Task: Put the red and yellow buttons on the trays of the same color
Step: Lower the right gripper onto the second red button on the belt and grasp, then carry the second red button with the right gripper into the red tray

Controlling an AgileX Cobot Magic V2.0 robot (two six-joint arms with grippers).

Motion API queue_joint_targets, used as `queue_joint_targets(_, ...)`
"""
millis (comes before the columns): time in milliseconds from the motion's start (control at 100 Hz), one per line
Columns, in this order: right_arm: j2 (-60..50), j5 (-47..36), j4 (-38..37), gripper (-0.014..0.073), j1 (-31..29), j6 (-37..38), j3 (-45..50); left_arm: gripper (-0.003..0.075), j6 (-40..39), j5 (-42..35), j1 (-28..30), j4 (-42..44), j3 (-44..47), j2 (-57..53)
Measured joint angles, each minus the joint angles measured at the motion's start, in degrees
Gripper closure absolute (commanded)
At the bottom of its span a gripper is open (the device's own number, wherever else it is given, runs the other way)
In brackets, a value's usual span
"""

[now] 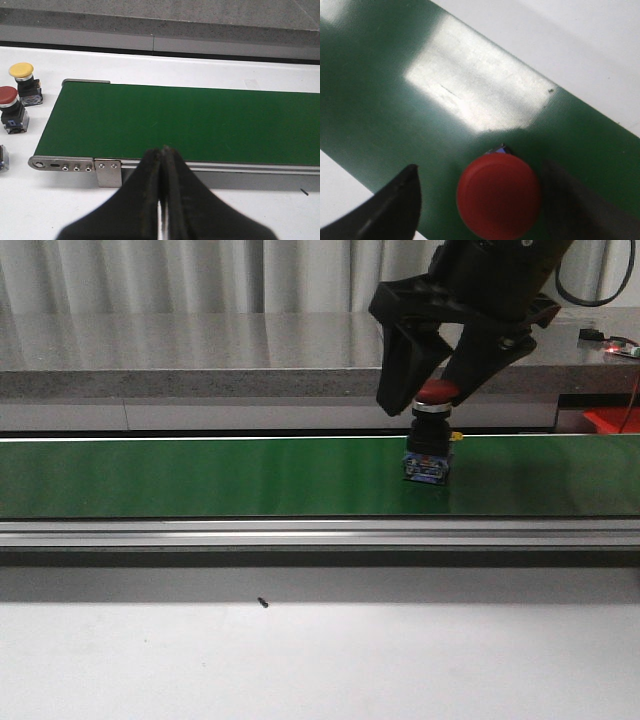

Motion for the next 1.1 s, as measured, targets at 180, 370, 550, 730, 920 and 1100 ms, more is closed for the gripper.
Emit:
queue_joint_targets(180,0.0,0.4,-2.6,0.0352,0.0,0.1,0.0,0.0741,0.0,0.0,0.0,0.0,0.0,0.0)
queue_joint_targets(370,0.0,1.2,-3.9,0.046,0.0,0.2,0.0,0.0741,0.0,0.0,0.0,0.0,0.0,0.0)
queue_joint_targets(550,0.1,4.5,-4.0,0.046,-0.1,0.6,-1.7,0.0741,0.0,0.0,0.0,0.0,0.0,0.0)
queue_joint_targets(730,0.0,11.0,-3.7,0.046,-1.7,0.6,-8.4,0.0741,0.0,0.0,0.0,0.0,0.0,0.0)
queue_joint_targets(920,-1.9,15.7,-3.5,0.046,-9.3,0.6,-15.0,0.0741,0.0,0.0,0.0,0.0,0.0,0.0)
queue_joint_targets(1100,-2.7,17.3,-3.1,0.046,-21.6,0.7,-18.5,0.0741,0.0,0.0,0.0,0.0,0.0,0.0)
